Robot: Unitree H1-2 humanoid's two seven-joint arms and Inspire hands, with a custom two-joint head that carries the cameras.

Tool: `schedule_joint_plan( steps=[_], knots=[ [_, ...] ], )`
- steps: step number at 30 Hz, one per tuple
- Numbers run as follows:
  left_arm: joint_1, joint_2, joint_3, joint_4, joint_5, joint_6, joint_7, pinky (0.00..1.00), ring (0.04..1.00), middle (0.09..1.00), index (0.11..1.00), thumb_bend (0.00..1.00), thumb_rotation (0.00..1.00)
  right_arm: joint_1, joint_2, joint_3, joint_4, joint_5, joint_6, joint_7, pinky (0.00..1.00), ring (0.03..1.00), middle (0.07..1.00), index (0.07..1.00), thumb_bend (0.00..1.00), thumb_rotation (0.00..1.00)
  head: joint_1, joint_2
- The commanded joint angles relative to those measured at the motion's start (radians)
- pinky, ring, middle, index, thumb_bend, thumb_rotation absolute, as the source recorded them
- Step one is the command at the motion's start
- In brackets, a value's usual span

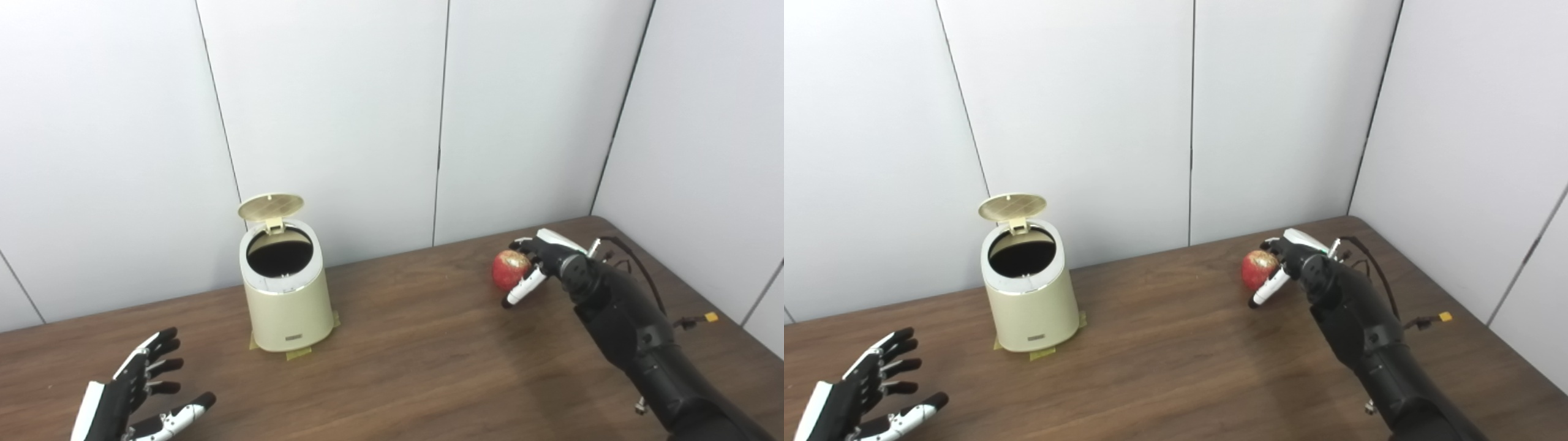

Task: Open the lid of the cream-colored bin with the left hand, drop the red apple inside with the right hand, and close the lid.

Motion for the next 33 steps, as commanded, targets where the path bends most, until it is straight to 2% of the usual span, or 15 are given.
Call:
schedule_joint_plan(
  steps=[1,5,8,11,13,15,16,18,26,29,33],
  knots=[
    [-0.029,0.015,0.003,-0.027,0.004,-0.012,0.005,0.66,0.792,0.865,0.882,0.67,0.00,-0.055,-0.023,0.012,-0.018,0.009,-0.014,-0.025,0.70,0.858,0.922,0.904,0.90,0.18,0.001,0.004],
    [-0.028,0.016,0.003,-0.028,0.005,-0.010,0.005,0.67,0.793,0.863,0.883,0.67,0.00,-0.056,-0.019,0.043,-0.016,0.003,-0.010,-0.049,0.68,0.834,0.900,0.879,0.90,0.20,0.003,0.007],
    [-0.027,0.014,0.006,-0.024,-0.005,-0.007,0.002,0.68,0.802,0.865,0.886,0.67,0.00,-0.051,-0.007,0.051,-0.007,0.005,-0.019,-0.100,0.66,0.812,0.884,0.863,0.89,0.20,0.008,0.011],
    [-0.024,0.010,0.006,-0.028,-0.012,0.004,-0.001,0.69,0.809,0.869,0.889,0.67,0.00,-0.041,0.018,0.036,0.013,0.021,-0.054,-0.194,0.59,0.710,0.776,0.803,0.84,0.13,0.010,0.013],
    [-0.022,0.010,0.006,-0.030,-0.021,0.006,-0.005,0.70,0.820,0.874,0.895,0.67,0.00,-0.034,0.031,0.026,0.017,0.029,-0.072,-0.252,0.53,0.621,0.680,0.735,0.80,0.06,0.013,0.017],
    [-0.021,0.010,0.005,-0.030,-0.022,0.005,-0.006,0.70,0.823,0.878,0.896,0.67,0.00,-0.028,0.041,0.017,0.032,0.038,-0.108,-0.320,0.49,0.548,0.561,0.562,0.63,0.01,0.015,0.019],
    [-0.021,0.011,0.004,-0.030,-0.021,0.004,-0.006,0.70,0.823,0.879,0.894,0.67,0.00,-0.025,0.044,0.014,0.041,0.041,-0.128,-0.349,0.47,0.513,0.541,0.484,0.56,0.00,0.015,0.019],
    [-0.022,0.012,0.005,-0.026,-0.021,0.001,-0.007,0.70,0.826,0.881,0.895,0.67,0.00,-0.021,0.044,0.016,0.050,0.045,-0.154,-0.385,0.47,0.495,0.533,0.457,0.53,0.00,0.017,0.021],
    [-0.025,0.011,0.006,-0.004,-0.028,-0.014,-0.015,0.70,0.831,0.882,0.894,0.67,0.00,-0.008,0.025,0.024,0.032,0.054,-0.170,-0.406,0.44,0.455,0.507,0.465,0.52,0.00,0.023,0.024],
    [-0.026,0.012,0.003,0.005,-0.025,-0.024,-0.016,0.70,0.827,0.877,0.892,0.67,0.00,-0.003,0.020,0.013,0.034,0.073,-0.192,-0.413,0.43,0.450,0.502,0.471,0.52,0.00,0.029,0.024],
    [-0.025,0.009,-0.002,0.004,-0.018,-0.017,-0.013,0.69,0.820,0.872,0.890,0.69,0.00,0.008,0.019,-0.004,0.005,0.100,-0.230,-0.430,0.38,0.414,0.492,0.494,0.52,0.00,0.049,0.022]
  ],
)
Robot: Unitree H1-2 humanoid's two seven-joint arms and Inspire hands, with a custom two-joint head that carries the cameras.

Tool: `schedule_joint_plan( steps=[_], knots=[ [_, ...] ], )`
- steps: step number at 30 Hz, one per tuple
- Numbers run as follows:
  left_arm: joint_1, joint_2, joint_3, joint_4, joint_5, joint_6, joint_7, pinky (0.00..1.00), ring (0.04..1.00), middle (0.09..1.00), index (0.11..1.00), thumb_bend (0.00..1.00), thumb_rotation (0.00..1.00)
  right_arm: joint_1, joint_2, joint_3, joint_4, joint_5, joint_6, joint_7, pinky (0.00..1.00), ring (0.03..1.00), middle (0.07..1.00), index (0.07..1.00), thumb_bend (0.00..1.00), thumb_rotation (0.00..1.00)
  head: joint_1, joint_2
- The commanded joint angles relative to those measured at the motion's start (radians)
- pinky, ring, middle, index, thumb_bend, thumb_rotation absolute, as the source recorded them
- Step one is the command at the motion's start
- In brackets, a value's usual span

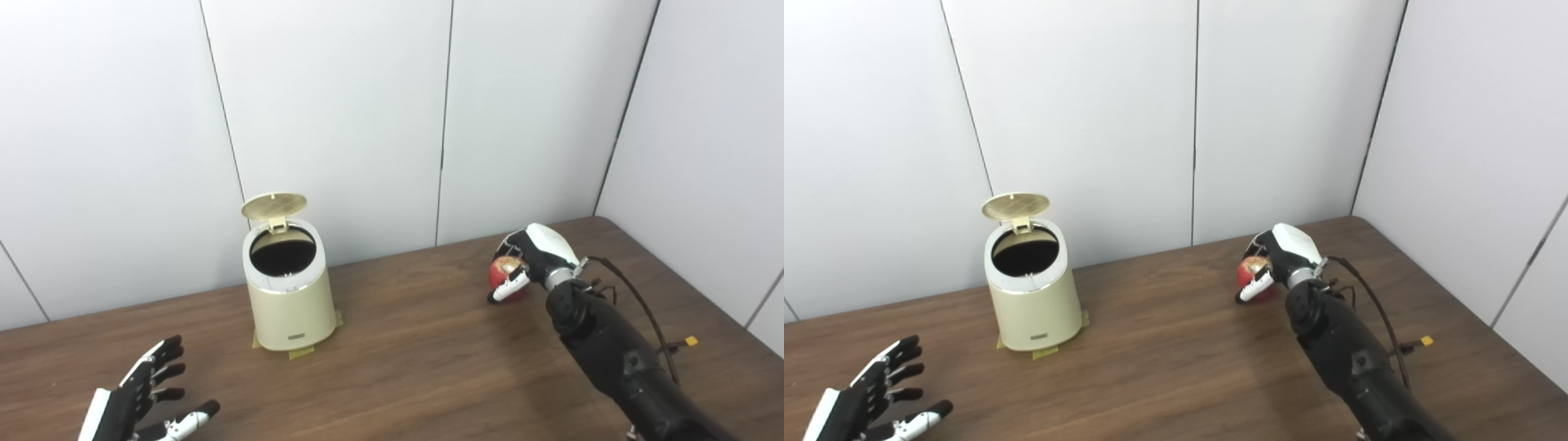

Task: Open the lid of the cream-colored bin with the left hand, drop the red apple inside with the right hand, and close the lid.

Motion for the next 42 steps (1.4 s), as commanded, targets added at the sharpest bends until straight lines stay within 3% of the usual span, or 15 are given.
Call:
schedule_joint_plan(
  steps=[1,4,7,11,14,18,22,25,27,29,32,42],
  knots=[
    [-0.030,0.007,-0.001,-0.016,0.000,-0.034,0.010,0.69,0.817,0.870,0.889,0.69,0.00,-0.048,-0.035,-0.017,-0.058,0.008,-0.049,-0.033,0.38,0.410,0.490,0.501,0.52,0.00,0.014,0.000],
    [-0.029,0.003,-0.003,-0.014,0.002,-0.033,0.012,0.70,0.813,0.868,0.887,0.69,0.00,-0.051,-0.035,-0.021,-0.125,0.027,-0.076,-0.017,0.37,0.409,0.492,0.502,0.52,0.00,0.054,-0.004],
    [-0.028,-0.004,-0.008,-0.009,0.006,-0.037,0.017,0.70,0.806,0.863,0.883,0.70,0.00,-0.058,-0.022,-0.026,-0.212,0.047,-0.050,0.017,0.36,0.393,0.483,0.517,0.52,0.00,0.100,-0.008],
    [-0.026,-0.022,-0.018,0.002,0.010,-0.043,0.024,0.68,0.805,0.877,0.885,0.70,0.00,-0.073,0.003,-0.005,-0.338,0.044,-0.015,0.069,0.34,0.385,0.482,0.526,0.52,0.00,0.219,-0.014],
    [-0.027,-0.033,-0.029,0.025,0.026,-0.068,0.037,0.66,0.797,0.875,0.885,0.72,0.05,-0.083,0.025,-0.005,-0.387,0.058,-0.009,0.093,0.36,0.392,0.496,0.511,0.52,0.00,0.256,-0.018],
    [-0.030,-0.047,-0.047,0.054,0.048,-0.093,0.053,0.65,0.793,0.880,0.886,0.75,0.15,-0.121,0.084,0.003,-0.398,0.061,-0.012,0.092,0.31,0.370,0.490,0.535,0.51,0.00,0.325,-0.025],
    [-0.032,-0.059,-0.055,0.059,0.059,-0.094,0.065,0.65,0.804,0.883,0.888,0.75,0.19,-0.149,0.112,0.022,-0.391,0.062,-0.051,0.100,0.30,0.363,0.482,0.546,0.51,0.00,0.348,-0.031],
    [-0.035,-0.064,-0.061,0.072,0.062,-0.106,0.072,0.64,0.801,0.885,0.889,0.74,0.19,-0.169,0.146,0.032,-0.386,0.079,-0.066,0.106,0.36,0.366,0.463,0.546,0.51,0.00,0.357,-0.034],
    [-0.037,-0.069,-0.064,0.080,0.060,-0.111,0.076,0.63,0.800,0.888,0.892,0.74,0.18,-0.185,0.174,0.047,-0.385,0.078,-0.063,0.111,0.31,0.361,0.465,0.548,0.51,0.00,0.363,-0.036],
    [-0.039,-0.071,-0.066,0.084,0.059,-0.112,0.079,0.64,0.804,0.890,0.895,0.75,0.19,-0.198,0.200,0.059,-0.388,0.071,-0.046,0.116,0.39,0.368,0.465,0.532,0.51,0.00,0.364,-0.035],
    [-0.041,-0.073,-0.070,0.088,0.057,-0.114,0.081,0.65,0.800,0.886,0.893,0.75,0.19,-0.218,0.239,0.065,-0.381,0.077,-0.034,0.115,0.32,0.373,0.486,0.524,0.51,0.00,0.364,-0.035],
    [-0.043,-0.091,-0.076,0.079,0.050,-0.105,0.085,0.65,0.822,0.903,0.902,0.74,0.17,-0.293,0.324,0.099,-0.318,0.037,-0.039,0.092,0.25,0.353,0.477,0.551,0.51,0.00,0.378,-0.025]
  ],
)
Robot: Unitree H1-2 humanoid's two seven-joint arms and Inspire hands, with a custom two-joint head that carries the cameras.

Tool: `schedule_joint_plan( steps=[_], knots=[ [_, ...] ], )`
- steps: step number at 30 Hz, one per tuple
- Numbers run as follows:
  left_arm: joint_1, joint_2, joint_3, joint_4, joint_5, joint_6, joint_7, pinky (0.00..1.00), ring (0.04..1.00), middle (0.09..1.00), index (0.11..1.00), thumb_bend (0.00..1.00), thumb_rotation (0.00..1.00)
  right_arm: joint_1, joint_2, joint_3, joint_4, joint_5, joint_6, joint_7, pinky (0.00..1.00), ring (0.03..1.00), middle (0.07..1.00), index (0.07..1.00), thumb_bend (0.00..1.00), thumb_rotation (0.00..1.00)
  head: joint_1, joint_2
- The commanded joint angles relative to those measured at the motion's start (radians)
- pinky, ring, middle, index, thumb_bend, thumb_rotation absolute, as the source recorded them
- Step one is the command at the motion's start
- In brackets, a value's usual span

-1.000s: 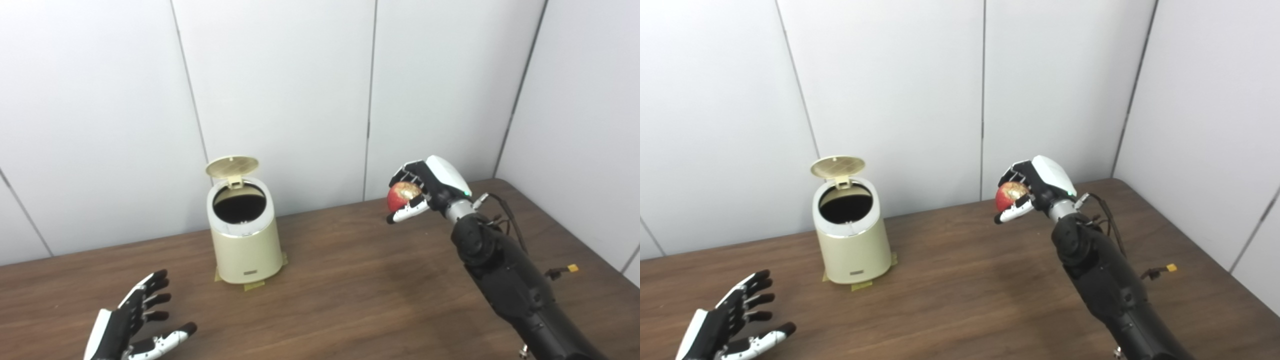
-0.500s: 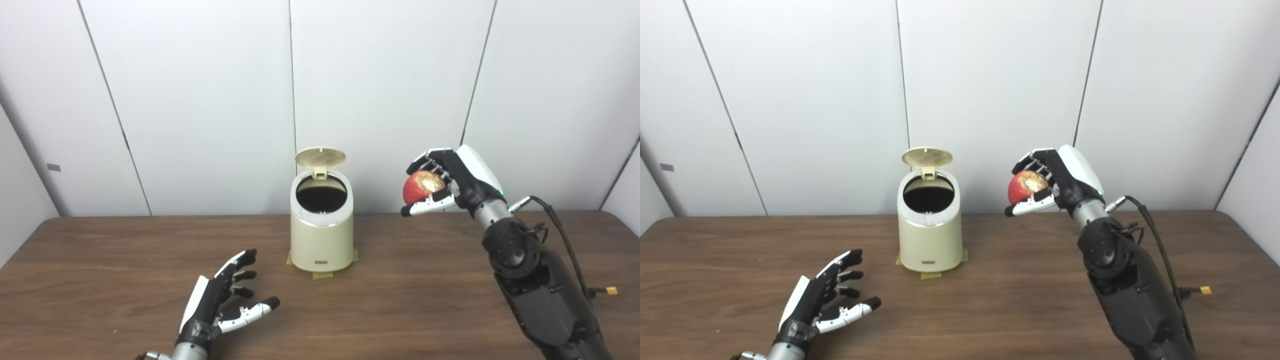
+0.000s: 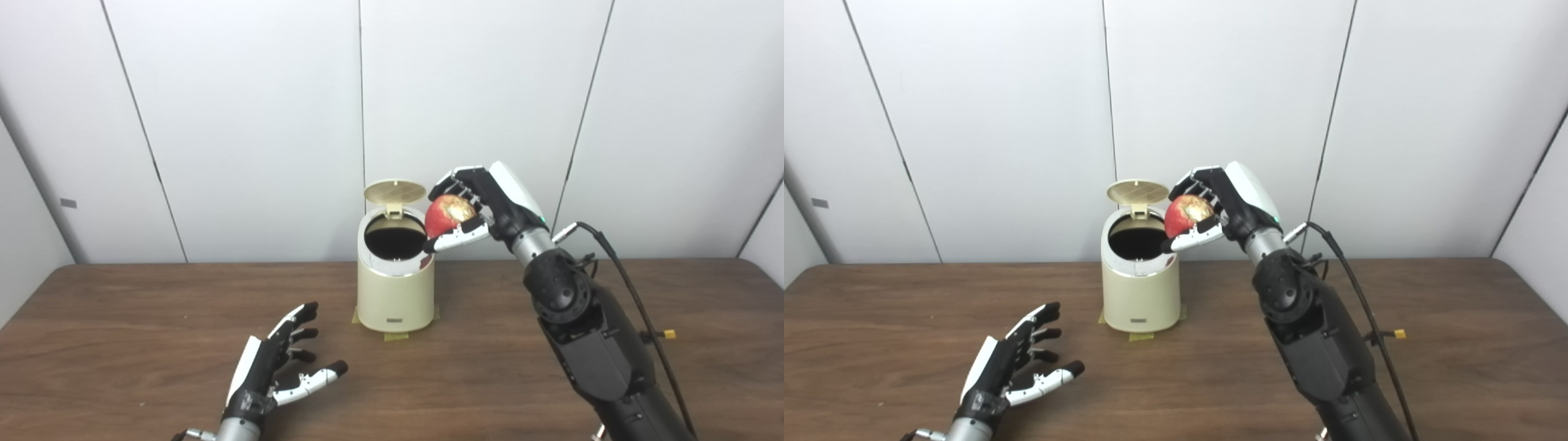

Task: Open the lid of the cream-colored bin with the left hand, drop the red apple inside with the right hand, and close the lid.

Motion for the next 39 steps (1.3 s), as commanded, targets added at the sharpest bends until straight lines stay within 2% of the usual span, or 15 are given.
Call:
schedule_joint_plan(
  steps=[1,6,14,23,31,35,39],
  knots=[
    [-0.035,-0.014,-0.007,-0.015,-0.004,-0.017,0.004,0.65,0.817,0.904,0.902,0.73,0.16,-0.082,0.012,0.001,-0.012,-0.008,-0.024,-0.028,0.25,0.349,0.473,0.552,0.51,0.00,0.000,0.001],
    [-0.035,-0.024,-0.009,-0.019,0.011,-0.012,0.014,0.64,0.815,0.902,0.898,0.74,0.16,-0.099,0.036,0.008,0.007,-0.005,-0.024,-0.028,0.25,0.349,0.472,0.553,0.51,0.00,0.014,0.005],
    [-0.038,-0.026,-0.013,-0.025,0.021,-0.006,0.024,0.65,0.808,0.885,0.895,0.75,0.19,-0.117,0.064,0.012,0.055,0.011,-0.060,-0.028,0.26,0.356,0.478,0.550,0.51,0.00,0.020,0.012],
    [-0.037,-0.030,-0.015,-0.034,0.020,-0.001,0.030,0.63,0.802,0.885,0.894,0.75,0.19,-0.130,0.094,0.018,0.094,0.013,-0.035,-0.025,0.27,0.363,0.482,0.543,0.51,0.00,0.029,0.022],
    [-0.035,-0.029,-0.020,-0.043,0.033,0.005,0.034,0.66,0.816,0.886,0.897,0.75,0.20,-0.131,0.101,0.030,0.128,-0.008,-0.050,-0.044,0.27,0.358,0.474,0.549,0.51,0.00,0.036,0.027],
    [-0.034,-0.031,-0.017,-0.045,0.033,0.002,0.032,0.65,0.810,0.884,0.893,0.75,0.20,-0.129,0.098,0.051,0.144,-0.035,-0.073,-0.067,0.27,0.356,0.476,0.551,0.51,0.00,0.040,0.029],
    [-0.034,-0.032,-0.018,-0.044,0.034,0.000,0.033,0.66,0.809,0.879,0.890,0.75,0.20,-0.127,0.090,0.076,0.180,-0.054,-0.131,-0.106,0.27,0.355,0.475,0.553,0.51,0.00,0.041,0.030]
  ],
)
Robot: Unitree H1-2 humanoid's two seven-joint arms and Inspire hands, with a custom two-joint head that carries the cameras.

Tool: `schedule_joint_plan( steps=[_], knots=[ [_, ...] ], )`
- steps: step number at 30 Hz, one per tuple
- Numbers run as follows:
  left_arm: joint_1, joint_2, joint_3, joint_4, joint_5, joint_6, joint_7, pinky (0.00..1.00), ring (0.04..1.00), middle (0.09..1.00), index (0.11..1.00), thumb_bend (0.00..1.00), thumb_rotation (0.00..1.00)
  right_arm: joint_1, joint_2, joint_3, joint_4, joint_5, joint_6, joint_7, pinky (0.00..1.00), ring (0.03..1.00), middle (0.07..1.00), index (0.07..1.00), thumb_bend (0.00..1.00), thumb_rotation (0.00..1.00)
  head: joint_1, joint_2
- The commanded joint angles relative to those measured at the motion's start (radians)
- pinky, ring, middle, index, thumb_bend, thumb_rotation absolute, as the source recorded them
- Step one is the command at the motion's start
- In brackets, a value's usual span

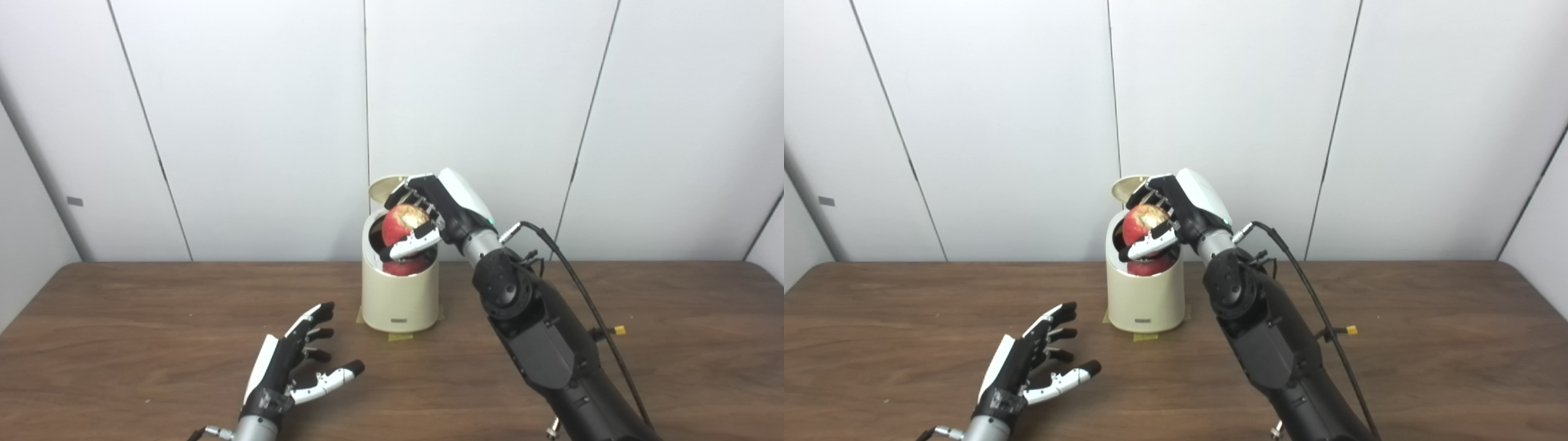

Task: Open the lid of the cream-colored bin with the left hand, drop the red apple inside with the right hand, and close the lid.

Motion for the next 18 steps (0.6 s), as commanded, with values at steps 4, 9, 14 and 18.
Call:
schedule_joint_plan(
  steps=[4,9,14,18],
  knots=[
    [-0.031,-0.006,-0.004,-0.039,0.011,-0.007,0.007,0.67,0.817,0.877,0.888,0.76,0.22,-0.059,-0.026,0.033,0.017,-0.057,-0.093,-0.071,0.31,0.376,0.491,0.530,0.51,0.00,0.005,0.004],
    [-0.028,-0.007,-0.004,-0.044,0.010,-0.011,0.008,0.65,0.802,0.876,0.885,0.75,0.20,-0.057,-0.031,0.043,0.043,-0.079,-0.124,-0.103,0.32,0.379,0.496,0.525,0.51,0.00,0.007,0.005],
    [-0.026,-0.008,-0.003,-0.045,0.007,-0.013,0.006,0.63,0.799,0.886,0.886,0.75,0.20,-0.058,-0.028,0.038,0.070,-0.082,-0.146,-0.128,0.34,0.389,0.502,0.515,0.52,0.00,0.009,0.006],
    [-0.023,-0.006,-0.003,-0.044,0.001,-0.016,0.002,0.64,0.798,0.884,0.886,0.75,0.19,-0.058,-0.027,0.038,0.080,-0.082,-0.162,-0.140,0.35,0.396,0.504,0.509,0.52,0.00,0.006,0.008]
  ],
)
